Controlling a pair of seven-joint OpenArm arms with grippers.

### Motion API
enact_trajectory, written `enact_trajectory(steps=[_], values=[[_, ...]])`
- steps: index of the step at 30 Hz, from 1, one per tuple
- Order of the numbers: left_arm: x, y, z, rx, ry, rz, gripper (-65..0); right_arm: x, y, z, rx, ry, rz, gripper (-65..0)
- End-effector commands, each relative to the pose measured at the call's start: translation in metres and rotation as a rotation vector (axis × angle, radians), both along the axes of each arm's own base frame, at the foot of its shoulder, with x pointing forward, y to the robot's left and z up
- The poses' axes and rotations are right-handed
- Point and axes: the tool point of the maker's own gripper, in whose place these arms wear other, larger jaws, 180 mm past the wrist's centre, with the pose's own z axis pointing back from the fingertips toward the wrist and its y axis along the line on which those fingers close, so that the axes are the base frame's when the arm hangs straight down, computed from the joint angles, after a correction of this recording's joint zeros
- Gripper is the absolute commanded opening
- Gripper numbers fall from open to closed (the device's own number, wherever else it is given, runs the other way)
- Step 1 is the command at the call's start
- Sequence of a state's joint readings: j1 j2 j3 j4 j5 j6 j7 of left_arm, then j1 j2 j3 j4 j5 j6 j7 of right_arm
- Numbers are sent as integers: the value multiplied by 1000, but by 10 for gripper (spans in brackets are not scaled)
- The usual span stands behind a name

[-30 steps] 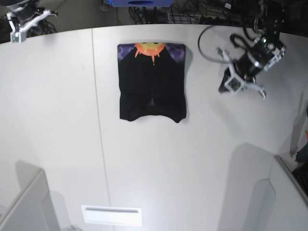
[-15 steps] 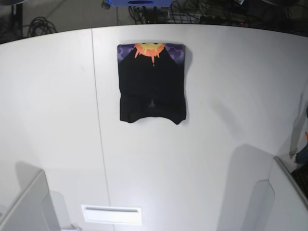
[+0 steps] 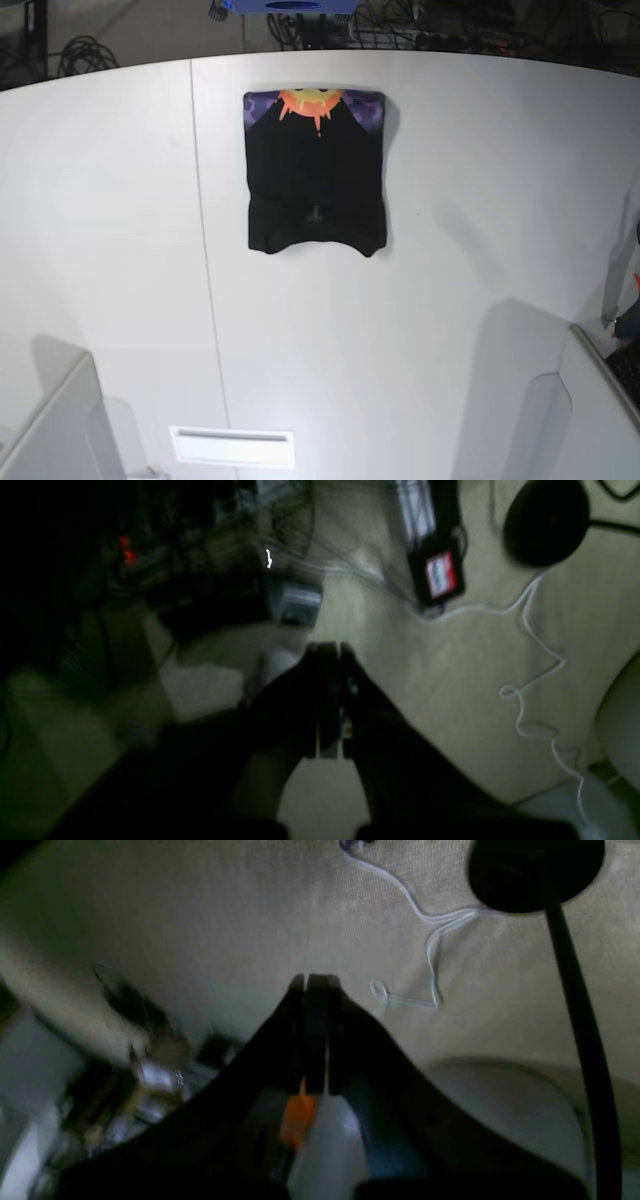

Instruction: Fold the T-shirt properly

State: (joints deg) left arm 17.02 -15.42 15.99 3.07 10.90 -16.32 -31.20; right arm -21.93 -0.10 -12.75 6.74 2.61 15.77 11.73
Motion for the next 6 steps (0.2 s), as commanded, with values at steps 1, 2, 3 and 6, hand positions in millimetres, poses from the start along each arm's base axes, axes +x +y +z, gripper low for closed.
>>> enact_trajectory(steps=[1,2,3,6], values=[[-8,4,3,3,7,-14,-650,-2,10,2,24,-9,-11,-650],[-3,2,2,0,0,-19,-650,3,13,1,29,-29,-19,-650],[-1,-1,1,-2,-2,-21,-650,6,13,1,30,-37,-21,-650],[6,-4,-1,-8,-15,-22,-650,8,13,0,30,-41,-21,-650]])
